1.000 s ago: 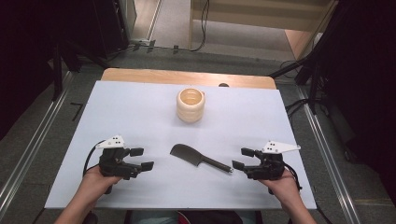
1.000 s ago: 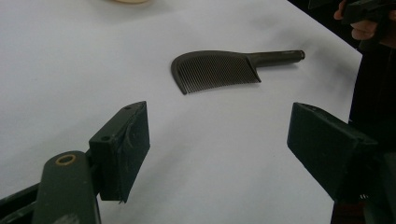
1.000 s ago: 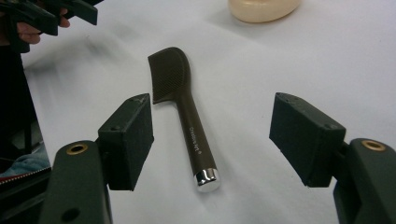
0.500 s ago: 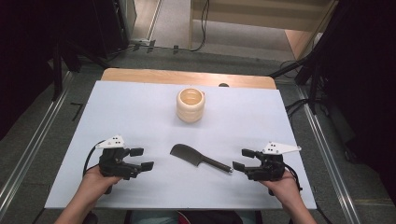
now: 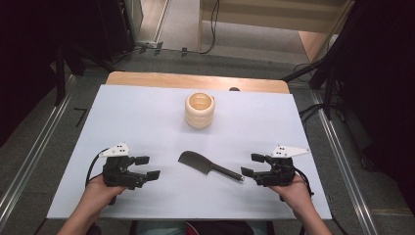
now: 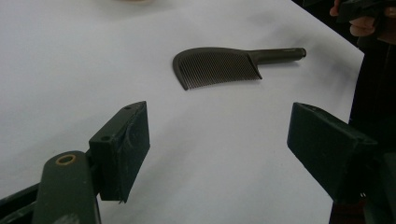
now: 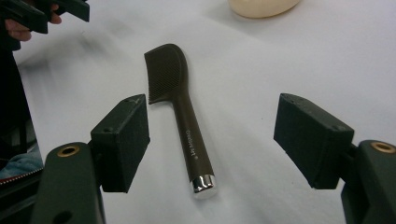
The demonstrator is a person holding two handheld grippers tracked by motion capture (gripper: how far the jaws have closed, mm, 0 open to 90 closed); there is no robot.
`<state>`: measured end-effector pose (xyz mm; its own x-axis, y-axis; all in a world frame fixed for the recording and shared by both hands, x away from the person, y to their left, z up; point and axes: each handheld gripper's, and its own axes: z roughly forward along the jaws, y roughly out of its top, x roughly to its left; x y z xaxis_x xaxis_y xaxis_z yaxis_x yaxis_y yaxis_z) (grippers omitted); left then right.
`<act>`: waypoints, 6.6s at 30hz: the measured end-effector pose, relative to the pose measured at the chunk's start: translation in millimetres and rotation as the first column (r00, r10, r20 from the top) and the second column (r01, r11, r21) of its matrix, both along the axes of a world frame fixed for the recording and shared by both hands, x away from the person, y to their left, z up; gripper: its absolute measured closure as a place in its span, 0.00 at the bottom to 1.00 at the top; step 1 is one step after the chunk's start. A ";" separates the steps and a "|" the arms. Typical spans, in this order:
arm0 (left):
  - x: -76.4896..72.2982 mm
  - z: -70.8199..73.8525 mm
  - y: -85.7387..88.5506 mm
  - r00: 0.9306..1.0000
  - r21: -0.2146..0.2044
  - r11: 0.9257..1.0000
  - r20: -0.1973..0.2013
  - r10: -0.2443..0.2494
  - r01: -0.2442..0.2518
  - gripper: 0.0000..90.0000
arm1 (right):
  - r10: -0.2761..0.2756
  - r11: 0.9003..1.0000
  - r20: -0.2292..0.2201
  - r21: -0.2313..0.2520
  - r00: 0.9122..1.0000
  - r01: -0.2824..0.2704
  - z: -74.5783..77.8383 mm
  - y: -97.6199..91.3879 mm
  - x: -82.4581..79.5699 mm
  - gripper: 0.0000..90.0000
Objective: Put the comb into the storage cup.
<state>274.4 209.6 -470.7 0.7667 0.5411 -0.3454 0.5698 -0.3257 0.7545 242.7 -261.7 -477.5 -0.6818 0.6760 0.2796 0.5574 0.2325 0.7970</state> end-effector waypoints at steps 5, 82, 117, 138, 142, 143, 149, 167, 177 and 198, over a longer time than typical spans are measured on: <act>-2.1 -0.4 2.5 1.000 0.000 1.000 -0.001 0.010 -0.010 0.24 | 0.018 1.000 0.002 -0.024 1.000 -0.018 2.7 7.9 7.3 0.27; -2.7 -0.7 5.1 1.000 -0.001 1.000 0.003 0.022 -0.022 0.24 | 0.216 0.890 -0.198 -0.364 0.956 -0.276 -21.1 63.1 31.5 0.71; 0.1 0.3 2.0 0.999 0.009 0.999 -0.003 0.034 -0.034 0.24 | 0.184 0.917 -0.212 -0.316 0.960 -0.245 -13.2 65.3 37.7 0.78; 3.4 9.8 -7.6 0.998 -0.014 0.998 -0.010 0.060 -0.060 0.24 | 0.145 0.970 -0.109 -0.182 0.983 -0.163 7.9 80.5 37.8 0.78; 3.0 13.3 -10.6 0.997 -0.011 0.997 0.003 0.073 -0.073 0.24 | 0.128 0.977 -0.090 -0.160 0.988 -0.141 11.5 84.2 39.4 0.78; 3.2 14.0 -11.6 0.997 -0.008 0.997 0.000 0.079 -0.079 0.24 | 0.123 0.979 -0.086 -0.155 0.989 -0.135 12.3 85.5 39.5 0.78; 5.2 17.9 -15.5 0.994 -0.014 0.994 -0.023 0.108 -0.108 0.24 | 0.100 0.985 -0.061 -0.136 0.993 -0.108 15.8 93.3 40.6 0.78; 13.1 29.3 -17.9 0.987 -0.058 0.985 -0.004 0.162 -0.162 0.25 | 0.023 0.997 0.026 -0.080 0.999 -0.021 21.4 118.4 43.7 0.78; 21.1 32.7 -22.3 0.981 -0.047 0.980 0.008 0.195 -0.195 0.26 | -0.010 0.998 0.049 -0.064 0.999 0.013 18.4 134.6 46.9 0.78; 35.5 36.1 -29.9 0.967 -0.091 0.963 -0.032 0.252 -0.254 0.26 | -0.031 0.999 0.084 -0.022 0.996 0.033 23.5 170.6 60.8 0.78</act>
<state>309.9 179.6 -434.6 0.6014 0.6814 -0.4172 0.6396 -0.0978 0.7625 303.5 -91.1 -454.0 -0.6804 0.7032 0.2063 0.4960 0.2348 0.8360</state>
